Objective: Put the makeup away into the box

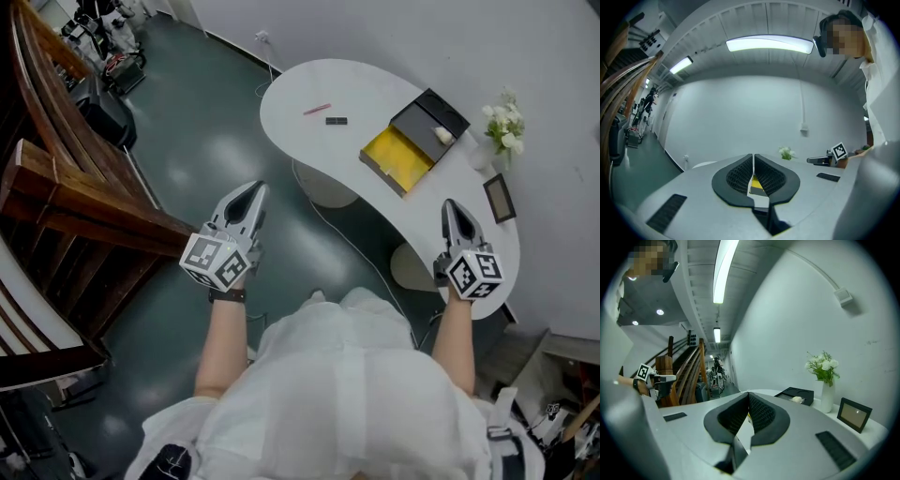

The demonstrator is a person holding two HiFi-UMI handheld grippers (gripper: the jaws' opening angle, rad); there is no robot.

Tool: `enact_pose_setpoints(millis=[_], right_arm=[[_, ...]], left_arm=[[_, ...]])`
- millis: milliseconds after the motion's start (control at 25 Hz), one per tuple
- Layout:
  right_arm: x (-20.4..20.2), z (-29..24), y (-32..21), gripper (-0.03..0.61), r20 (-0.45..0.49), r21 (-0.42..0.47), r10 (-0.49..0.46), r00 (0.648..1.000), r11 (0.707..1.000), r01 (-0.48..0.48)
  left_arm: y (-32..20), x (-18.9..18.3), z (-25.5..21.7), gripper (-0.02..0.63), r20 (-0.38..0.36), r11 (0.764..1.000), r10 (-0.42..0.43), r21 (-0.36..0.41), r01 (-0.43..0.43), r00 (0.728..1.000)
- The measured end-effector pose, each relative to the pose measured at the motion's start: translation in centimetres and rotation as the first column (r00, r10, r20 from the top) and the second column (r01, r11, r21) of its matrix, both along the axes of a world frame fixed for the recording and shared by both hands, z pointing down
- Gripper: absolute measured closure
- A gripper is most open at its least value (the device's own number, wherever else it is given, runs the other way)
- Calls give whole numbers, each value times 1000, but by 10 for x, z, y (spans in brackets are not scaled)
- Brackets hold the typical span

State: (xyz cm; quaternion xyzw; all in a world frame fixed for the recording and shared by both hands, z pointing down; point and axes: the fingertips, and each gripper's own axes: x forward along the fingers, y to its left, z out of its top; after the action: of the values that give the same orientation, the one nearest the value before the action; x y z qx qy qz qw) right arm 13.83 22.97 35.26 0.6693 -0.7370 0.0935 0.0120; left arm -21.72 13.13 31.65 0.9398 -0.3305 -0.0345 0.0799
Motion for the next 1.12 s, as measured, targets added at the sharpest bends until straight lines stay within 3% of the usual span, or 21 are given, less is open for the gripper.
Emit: enact_pose_setpoints(millis=[320, 880, 1120], right_arm=[[0, 9, -34, 569, 7, -19, -8, 1000, 1000, 8], [36, 23, -173, 569, 25, -37, -74, 997, 997, 75], [41, 28, -206, 569, 25, -55, -111, 994, 992, 112]], left_arm=[[-36, 30, 10, 588, 9, 998, 61, -11, -61, 998], [-160, 109, 24, 588, 70, 993, 110, -58, -106, 991], [-192, 142, 24, 588, 103, 989, 146, -56, -140, 984]])
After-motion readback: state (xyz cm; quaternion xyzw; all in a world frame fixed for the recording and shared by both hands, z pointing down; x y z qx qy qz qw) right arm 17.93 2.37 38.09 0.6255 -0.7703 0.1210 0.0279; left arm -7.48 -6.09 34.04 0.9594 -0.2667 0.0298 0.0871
